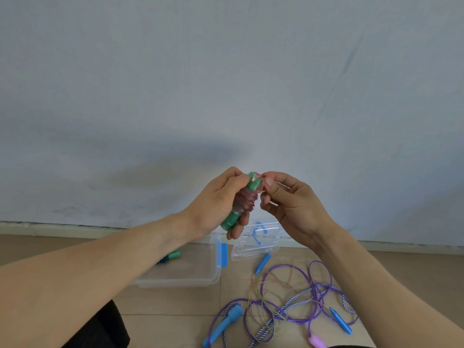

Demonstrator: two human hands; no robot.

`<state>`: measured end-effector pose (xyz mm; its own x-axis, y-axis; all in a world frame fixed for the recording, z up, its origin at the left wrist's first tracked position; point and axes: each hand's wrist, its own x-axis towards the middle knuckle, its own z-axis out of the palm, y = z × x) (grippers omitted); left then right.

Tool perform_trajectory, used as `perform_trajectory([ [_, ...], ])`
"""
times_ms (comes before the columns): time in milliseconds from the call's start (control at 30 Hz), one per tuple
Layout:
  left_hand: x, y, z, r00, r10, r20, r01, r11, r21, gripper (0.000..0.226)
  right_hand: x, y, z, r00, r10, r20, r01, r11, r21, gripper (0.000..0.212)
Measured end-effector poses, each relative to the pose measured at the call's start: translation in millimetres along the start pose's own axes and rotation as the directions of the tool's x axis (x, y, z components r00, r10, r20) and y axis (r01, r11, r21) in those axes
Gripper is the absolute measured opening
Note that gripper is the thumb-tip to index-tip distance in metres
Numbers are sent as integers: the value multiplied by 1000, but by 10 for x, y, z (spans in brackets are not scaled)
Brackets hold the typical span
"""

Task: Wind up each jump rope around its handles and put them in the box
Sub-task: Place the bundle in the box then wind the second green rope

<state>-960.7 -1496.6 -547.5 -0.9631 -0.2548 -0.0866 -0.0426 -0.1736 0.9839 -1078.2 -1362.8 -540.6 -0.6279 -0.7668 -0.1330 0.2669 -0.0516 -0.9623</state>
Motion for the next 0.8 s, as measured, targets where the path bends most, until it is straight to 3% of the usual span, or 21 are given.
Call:
perform_trajectory([
  [367,-10,20,-35,998,-51,38,52,998,-31,25,3,68,79,999,43,2,-43,997,-61,28],
  [567,-21,15,-74,981,-134,140,149,984,-97,50,15,113,159,1000,1,-16,-1,999,45,32],
  [700,4,36,-103,997,-81,14,81,997,8,34,41,100,140,999,-36,-22,37,999,34,23],
  [800,40,-1,-192,996,-39,-77,49,990,133,28,26,74,132,996,-85,-21,81,985,-150,23],
])
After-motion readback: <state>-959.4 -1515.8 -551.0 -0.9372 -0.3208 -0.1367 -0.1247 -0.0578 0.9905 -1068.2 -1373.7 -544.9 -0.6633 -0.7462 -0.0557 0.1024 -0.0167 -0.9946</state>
